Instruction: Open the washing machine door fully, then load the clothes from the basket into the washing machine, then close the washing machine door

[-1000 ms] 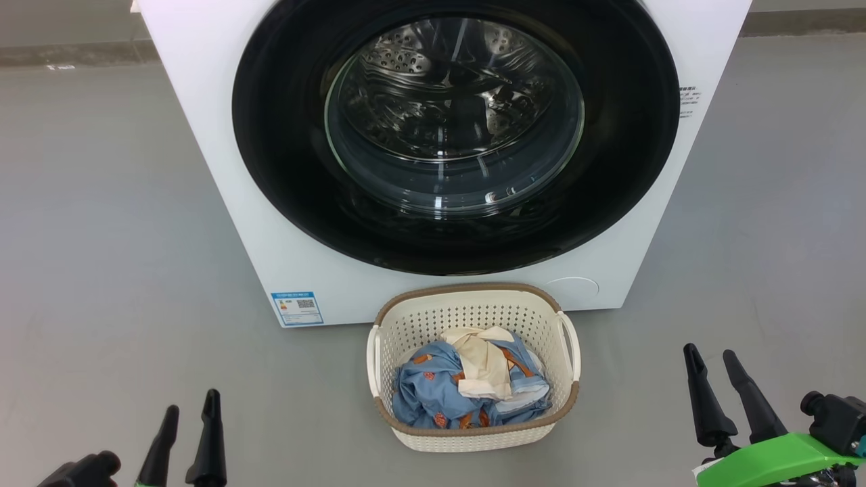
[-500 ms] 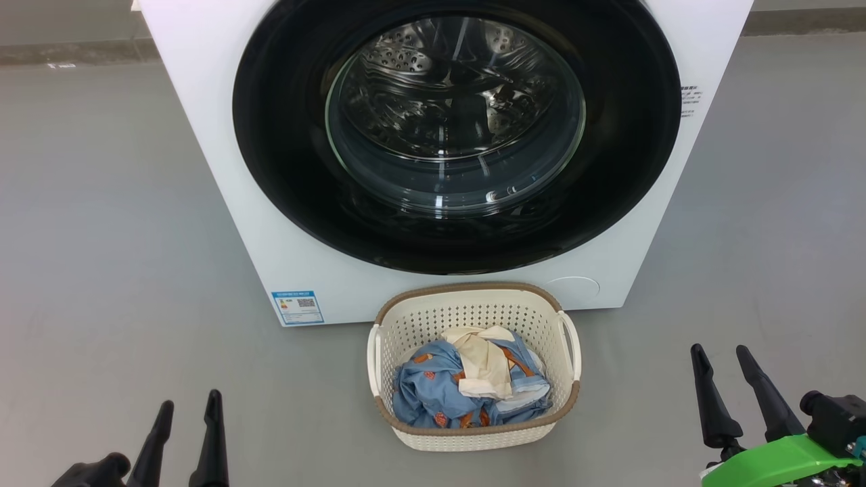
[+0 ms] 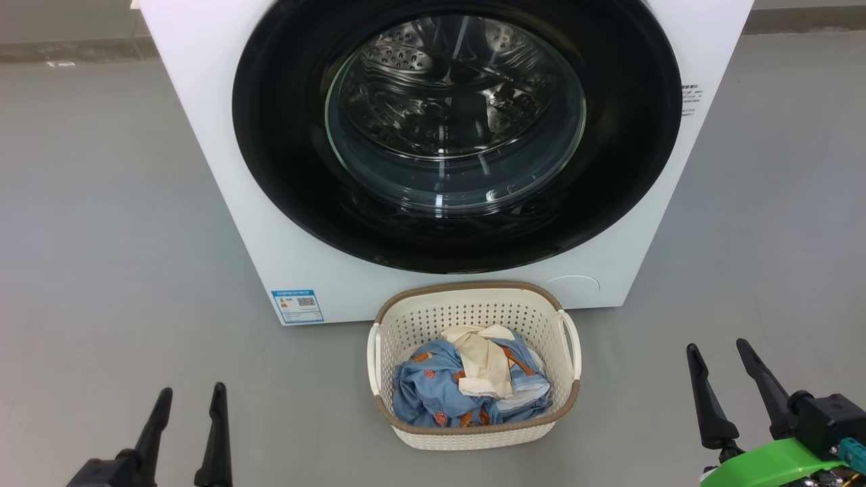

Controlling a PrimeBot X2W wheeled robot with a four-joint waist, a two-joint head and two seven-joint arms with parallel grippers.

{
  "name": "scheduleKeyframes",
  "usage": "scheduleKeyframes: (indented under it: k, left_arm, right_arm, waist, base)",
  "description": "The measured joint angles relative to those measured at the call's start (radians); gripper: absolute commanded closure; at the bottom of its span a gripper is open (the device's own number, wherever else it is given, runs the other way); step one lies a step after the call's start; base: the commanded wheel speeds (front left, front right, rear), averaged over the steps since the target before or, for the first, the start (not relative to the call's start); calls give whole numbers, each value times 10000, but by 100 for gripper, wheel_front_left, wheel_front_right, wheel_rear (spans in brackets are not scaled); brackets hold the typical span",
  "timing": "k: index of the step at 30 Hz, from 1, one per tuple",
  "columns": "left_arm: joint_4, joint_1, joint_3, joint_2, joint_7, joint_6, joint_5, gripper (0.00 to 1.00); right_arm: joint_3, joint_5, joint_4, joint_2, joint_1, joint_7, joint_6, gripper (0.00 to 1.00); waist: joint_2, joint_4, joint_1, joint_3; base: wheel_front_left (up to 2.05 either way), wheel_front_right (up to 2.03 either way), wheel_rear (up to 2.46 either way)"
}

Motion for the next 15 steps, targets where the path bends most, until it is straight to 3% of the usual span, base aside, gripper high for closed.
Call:
scheduleKeyframes:
  k: [8, 15]
  left_arm:
    - [-194, 165, -31, 90, -221, -2, 989, 0]
    - [-213, 165, -35, 136, -221, -12, 1024, 0]
  right_arm:
    - [-17, -930, -109, 0, 23, -263, 0, 0]
    - [-82, -1018, -109, 17, 26, -263, 0, 0]
  waist:
    - [0, -12, 0, 49]
    - [0, -18, 0, 79]
  base:
    - [0, 0, 0]
    - [0, 0, 0]
